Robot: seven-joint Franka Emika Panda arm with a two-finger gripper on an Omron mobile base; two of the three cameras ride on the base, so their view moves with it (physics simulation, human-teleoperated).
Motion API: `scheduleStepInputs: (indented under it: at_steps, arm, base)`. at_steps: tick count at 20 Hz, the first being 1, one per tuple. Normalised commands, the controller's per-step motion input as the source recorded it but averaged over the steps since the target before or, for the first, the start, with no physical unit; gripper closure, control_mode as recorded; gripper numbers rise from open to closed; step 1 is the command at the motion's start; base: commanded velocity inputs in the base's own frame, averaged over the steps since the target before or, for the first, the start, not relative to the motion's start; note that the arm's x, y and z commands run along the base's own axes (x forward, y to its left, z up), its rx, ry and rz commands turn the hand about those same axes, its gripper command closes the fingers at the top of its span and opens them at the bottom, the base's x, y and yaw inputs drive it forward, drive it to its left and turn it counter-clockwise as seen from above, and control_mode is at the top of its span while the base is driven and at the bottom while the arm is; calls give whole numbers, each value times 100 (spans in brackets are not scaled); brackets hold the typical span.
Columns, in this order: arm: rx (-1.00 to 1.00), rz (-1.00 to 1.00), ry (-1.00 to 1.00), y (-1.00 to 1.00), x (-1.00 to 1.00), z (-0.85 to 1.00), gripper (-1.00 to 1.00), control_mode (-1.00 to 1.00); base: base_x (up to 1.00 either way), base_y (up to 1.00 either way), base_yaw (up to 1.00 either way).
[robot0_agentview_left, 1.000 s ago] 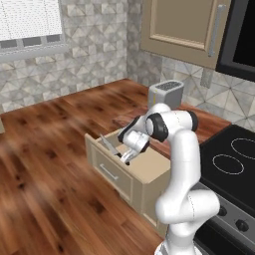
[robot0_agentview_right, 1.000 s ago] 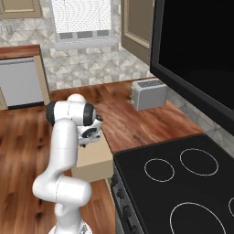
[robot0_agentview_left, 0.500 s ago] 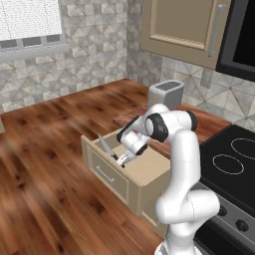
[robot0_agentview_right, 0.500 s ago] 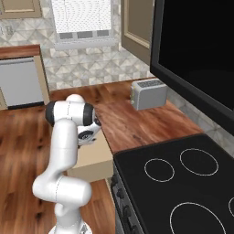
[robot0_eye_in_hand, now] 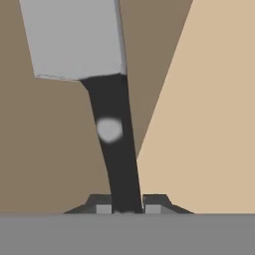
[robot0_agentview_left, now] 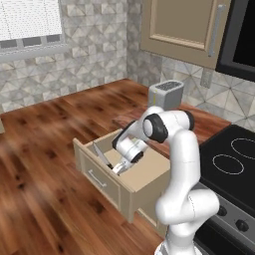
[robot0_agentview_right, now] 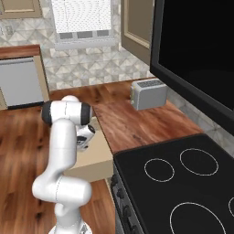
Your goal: Pick up the metallic utensils from the counter and place them in the open drawer. Make sure not to pick up any wooden utensils.
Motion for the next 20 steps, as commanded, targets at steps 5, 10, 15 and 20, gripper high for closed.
scheduleStepInputs:
  at_steps: [5, 10, 15, 20]
  arm:
    - [1, 4, 2, 28, -10, 8, 100, -100]
    - [-5, 0, 2, -3, 19, 45, 100, -100]
    - [-4, -2, 5, -37, 15, 26, 100, -100]
    - [-16, -3, 16, -38, 11, 2, 100, -100]
  base:
    - [0, 0, 0]
    - [0, 0, 0]
    - [0, 0, 0]
    - [0, 0, 0]
